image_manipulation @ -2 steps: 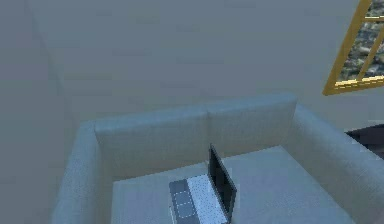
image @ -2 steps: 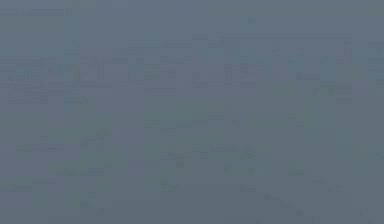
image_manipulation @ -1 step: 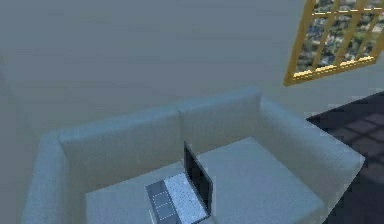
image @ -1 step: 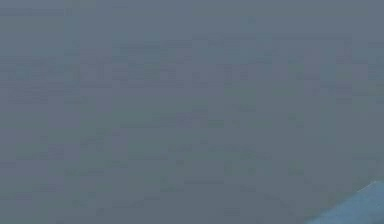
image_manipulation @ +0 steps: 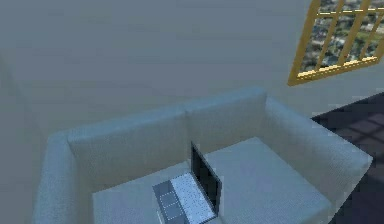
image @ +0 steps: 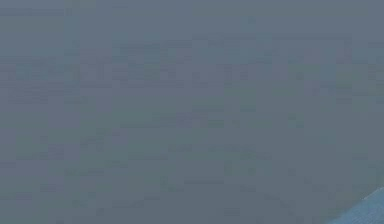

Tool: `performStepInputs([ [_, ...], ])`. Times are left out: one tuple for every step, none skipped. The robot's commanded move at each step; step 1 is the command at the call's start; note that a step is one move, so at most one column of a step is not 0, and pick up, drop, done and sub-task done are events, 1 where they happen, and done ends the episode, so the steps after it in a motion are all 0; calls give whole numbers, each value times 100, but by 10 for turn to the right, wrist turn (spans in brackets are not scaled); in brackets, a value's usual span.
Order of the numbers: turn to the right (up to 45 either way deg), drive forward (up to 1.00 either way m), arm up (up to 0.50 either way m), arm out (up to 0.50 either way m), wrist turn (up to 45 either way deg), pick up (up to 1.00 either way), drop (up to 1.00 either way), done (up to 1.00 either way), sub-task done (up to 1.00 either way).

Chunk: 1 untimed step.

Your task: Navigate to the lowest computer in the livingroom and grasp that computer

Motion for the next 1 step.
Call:
performStepInputs([
  [0, 0, 50, 0, 0, 0, 0, 0, 0],
])
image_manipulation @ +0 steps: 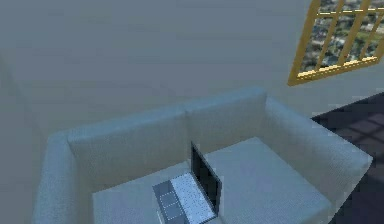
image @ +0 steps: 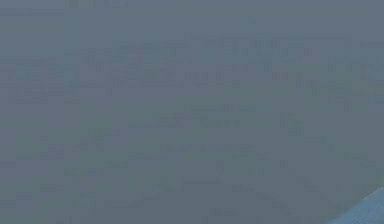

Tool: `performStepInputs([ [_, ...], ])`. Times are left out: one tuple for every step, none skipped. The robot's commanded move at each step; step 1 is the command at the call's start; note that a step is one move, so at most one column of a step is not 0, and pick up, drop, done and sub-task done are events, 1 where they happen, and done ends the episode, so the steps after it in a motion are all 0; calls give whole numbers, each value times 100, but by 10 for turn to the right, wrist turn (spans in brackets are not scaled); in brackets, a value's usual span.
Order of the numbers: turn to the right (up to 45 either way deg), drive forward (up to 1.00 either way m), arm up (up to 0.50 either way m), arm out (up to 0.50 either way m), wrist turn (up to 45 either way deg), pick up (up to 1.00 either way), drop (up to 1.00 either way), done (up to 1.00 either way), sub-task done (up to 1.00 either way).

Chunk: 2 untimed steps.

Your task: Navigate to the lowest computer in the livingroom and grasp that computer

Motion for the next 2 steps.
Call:
performStepInputs([
  [0, 0, 0, 18, 0, 0, 0, 0, 0],
  [0, 0, 0, 0, 450, 0, 0, 0, 0],
])
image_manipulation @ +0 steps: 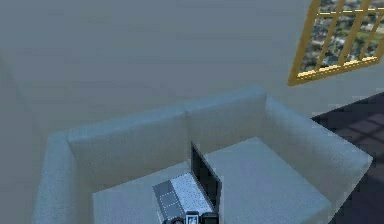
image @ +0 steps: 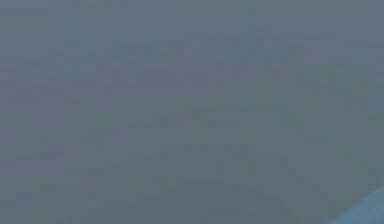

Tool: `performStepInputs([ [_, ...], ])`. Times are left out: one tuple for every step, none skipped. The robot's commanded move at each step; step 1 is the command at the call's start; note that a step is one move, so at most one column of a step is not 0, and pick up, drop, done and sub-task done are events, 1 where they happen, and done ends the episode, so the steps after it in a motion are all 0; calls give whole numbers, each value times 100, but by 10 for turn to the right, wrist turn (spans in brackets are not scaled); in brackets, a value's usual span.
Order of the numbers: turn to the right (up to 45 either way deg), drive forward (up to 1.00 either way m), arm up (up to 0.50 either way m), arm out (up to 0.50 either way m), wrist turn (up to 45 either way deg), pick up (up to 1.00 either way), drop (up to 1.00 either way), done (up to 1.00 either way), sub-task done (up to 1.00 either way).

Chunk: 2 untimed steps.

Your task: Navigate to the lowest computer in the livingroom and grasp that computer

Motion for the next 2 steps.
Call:
performStepInputs([
  [0, 0, 0, 0, 450, 0, 0, 0, 0],
  [0, 0, 0, 0, 450, 0, 0, 0, 0],
])
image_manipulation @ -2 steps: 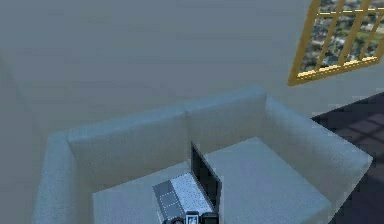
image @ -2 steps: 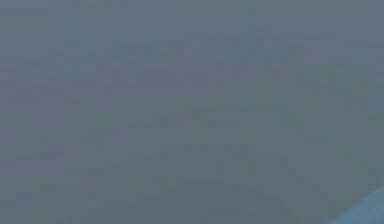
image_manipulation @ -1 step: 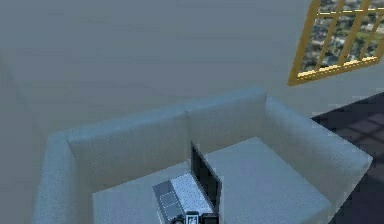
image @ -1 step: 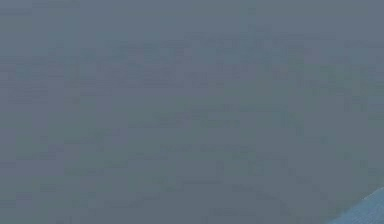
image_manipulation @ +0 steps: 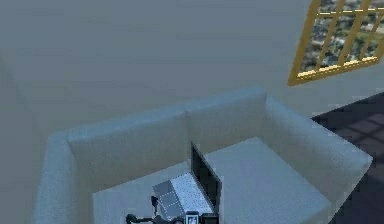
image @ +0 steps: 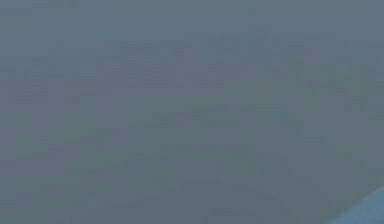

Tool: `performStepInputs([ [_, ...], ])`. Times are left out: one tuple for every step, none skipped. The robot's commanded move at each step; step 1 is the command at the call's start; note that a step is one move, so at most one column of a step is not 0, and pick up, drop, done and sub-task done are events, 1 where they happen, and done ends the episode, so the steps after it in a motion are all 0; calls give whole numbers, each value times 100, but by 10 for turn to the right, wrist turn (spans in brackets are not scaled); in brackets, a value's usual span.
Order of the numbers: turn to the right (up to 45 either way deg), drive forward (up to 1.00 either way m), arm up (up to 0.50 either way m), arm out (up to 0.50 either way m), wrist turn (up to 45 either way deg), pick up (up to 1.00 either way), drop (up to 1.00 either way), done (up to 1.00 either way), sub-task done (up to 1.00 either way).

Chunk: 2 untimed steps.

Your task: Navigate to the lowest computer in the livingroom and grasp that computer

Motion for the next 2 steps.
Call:
performStepInputs([
  [0, 0, 0, 0, 240, 0, 0, 0, 0],
  [0, 0, -30, 0, 0, 0, 0, 0, 0],
])
